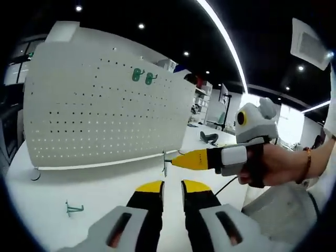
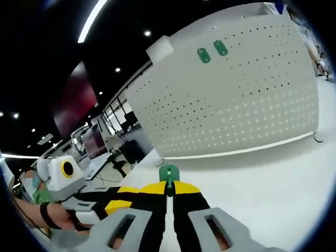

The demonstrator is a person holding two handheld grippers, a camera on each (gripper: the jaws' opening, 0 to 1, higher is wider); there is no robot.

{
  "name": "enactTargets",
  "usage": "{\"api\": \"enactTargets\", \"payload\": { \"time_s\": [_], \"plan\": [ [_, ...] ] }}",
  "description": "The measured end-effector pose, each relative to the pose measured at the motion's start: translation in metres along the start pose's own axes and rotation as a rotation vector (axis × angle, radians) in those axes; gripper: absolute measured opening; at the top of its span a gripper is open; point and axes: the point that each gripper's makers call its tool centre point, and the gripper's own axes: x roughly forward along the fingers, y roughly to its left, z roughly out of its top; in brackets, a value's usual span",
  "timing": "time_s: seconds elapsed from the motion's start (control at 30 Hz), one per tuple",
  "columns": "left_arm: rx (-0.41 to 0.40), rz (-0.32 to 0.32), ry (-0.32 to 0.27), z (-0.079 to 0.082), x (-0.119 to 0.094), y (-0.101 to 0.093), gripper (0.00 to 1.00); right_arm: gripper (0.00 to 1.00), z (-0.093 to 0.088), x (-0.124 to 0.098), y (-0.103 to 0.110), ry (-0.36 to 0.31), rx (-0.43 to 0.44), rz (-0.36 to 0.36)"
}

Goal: Insert the hook assembly into the mounting plate slot until the hook locks in place.

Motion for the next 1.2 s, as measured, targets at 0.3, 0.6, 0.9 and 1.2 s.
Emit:
{"api": "enactTargets", "payload": {
  "time_s": [0.3,0.6,0.9,1.2],
  "plan": [
    [0.013,0.016,-0.036,0.009,-0.014,0.001,0.2,0.02,0.03,0.006,-0.004,-0.053,-0.06,-0.041],
    [0.034,0.027,-0.053,0.012,-0.027,0.002,0.26,0.02,0.066,0.01,-0.007,-0.119,-0.132,-0.086],
    [0.053,0.024,-0.057,0.013,-0.035,0.003,0.28,0.02,0.094,0.015,-0.004,-0.172,-0.215,-0.12],
    [0.063,0.042,-0.075,0.016,-0.044,0.009,0.33,0.02,0.126,0.024,-0.001,-0.236,-0.27,-0.155]
  ]
}}
